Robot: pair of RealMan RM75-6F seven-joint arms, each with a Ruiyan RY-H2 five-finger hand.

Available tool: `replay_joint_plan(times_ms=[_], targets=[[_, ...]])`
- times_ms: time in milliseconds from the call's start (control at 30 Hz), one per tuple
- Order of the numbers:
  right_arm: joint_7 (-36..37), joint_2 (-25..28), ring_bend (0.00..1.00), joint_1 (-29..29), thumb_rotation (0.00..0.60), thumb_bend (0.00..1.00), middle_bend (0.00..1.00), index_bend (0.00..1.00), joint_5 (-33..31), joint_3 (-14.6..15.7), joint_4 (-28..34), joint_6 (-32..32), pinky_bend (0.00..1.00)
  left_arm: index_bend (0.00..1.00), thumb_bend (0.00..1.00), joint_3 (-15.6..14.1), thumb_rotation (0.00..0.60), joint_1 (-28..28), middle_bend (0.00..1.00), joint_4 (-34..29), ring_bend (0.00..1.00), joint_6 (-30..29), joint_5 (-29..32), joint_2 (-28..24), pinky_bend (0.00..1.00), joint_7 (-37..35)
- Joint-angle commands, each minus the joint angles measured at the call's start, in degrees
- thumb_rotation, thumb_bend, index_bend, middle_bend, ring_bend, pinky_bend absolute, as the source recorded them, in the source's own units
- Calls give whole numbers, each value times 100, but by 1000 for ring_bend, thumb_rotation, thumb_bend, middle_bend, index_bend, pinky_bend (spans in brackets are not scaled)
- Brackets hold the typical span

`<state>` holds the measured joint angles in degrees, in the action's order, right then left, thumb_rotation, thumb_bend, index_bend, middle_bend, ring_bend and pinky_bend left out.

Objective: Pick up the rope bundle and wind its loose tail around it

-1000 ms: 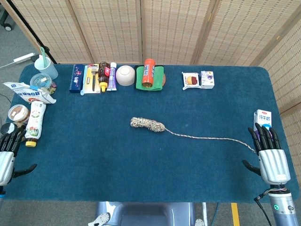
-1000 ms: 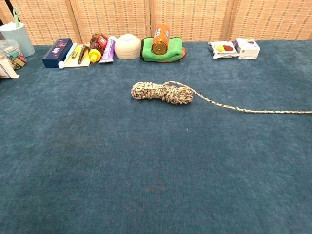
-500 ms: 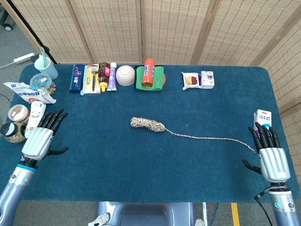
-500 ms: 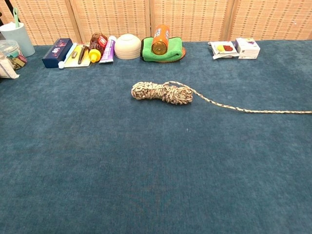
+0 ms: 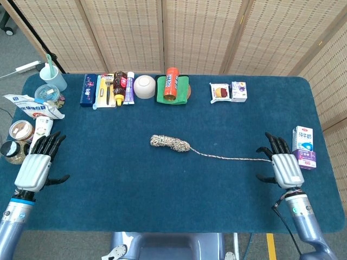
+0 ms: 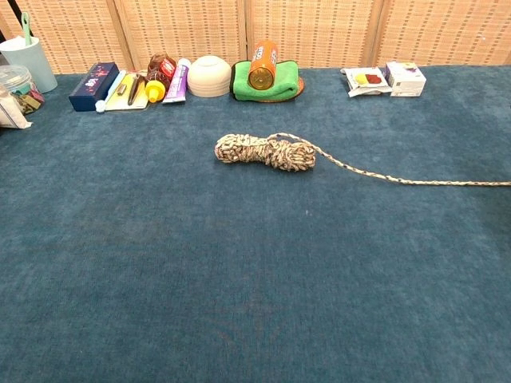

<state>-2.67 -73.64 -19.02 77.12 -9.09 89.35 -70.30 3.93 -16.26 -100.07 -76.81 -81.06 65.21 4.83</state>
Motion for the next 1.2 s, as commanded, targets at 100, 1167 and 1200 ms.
replay_joint_plan(times_ms=[100, 1167, 1200], targets=[[-547, -669, 0, -426, 600, 0, 0, 385, -836, -306, -739, 565, 0, 0, 52, -2, 600, 85, 0, -27, 0, -132, -120, -131, 0, -210], [-931, -1805, 0, -997, 600, 336, 0, 508, -1621, -348, -2311, 1357, 0, 0, 52, 45, 600, 4, 0, -33, 0, 278, 70, -263, 0, -499], [-920, -1811, 0, -999, 600, 340, 0, 509, -1615, -345, -2326, 1363, 0, 0, 53, 48, 600, 4, 0, -34, 0, 278, 77, -259, 0, -492]])
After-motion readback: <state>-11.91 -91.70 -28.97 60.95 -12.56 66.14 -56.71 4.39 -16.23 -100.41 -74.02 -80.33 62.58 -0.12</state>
